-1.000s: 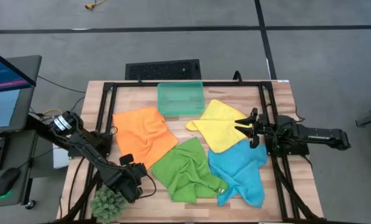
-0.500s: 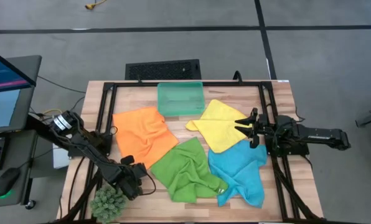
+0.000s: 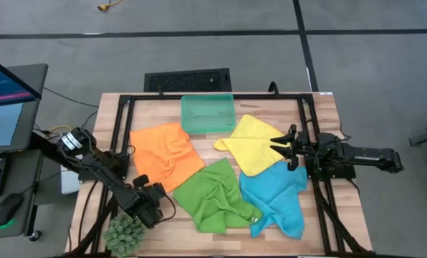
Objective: Roll microfiber towels into tight, uniform cylinder then place into a basket
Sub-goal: Fold the orange towel
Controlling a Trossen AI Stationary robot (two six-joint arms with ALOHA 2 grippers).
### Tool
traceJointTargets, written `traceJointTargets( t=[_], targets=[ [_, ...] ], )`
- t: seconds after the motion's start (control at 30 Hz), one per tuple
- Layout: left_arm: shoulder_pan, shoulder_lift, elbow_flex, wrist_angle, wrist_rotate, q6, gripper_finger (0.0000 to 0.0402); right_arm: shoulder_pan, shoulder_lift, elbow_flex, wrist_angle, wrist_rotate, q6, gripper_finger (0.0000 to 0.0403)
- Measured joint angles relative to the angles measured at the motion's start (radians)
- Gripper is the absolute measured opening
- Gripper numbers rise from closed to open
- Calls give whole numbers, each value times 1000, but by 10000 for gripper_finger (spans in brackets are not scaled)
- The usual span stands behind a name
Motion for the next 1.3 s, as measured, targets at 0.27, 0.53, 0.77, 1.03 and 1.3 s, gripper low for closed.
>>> traceJointTargets(
  t=[0.27, 0.53, 0.77, 1.03, 1.3],
  targets=[
    [0, 2, -3, -7, -29, 35, 6, 0, 0, 0, 0, 0, 0, 159],
    [2, 4, 18, 38, 2, 84, 2, 0, 0, 0, 0, 0, 0, 159],
    [1, 4, 117, 58, 3, 163, 0, 0, 0, 0, 0, 0, 0, 159],
    [-14, 3, 183, 8, -5, 160, 0, 0, 0, 0, 0, 0, 0, 159],
    [-18, 3, 223, -21, 2, 169, 0, 0, 0, 0, 0, 0, 0, 159]
  ],
)
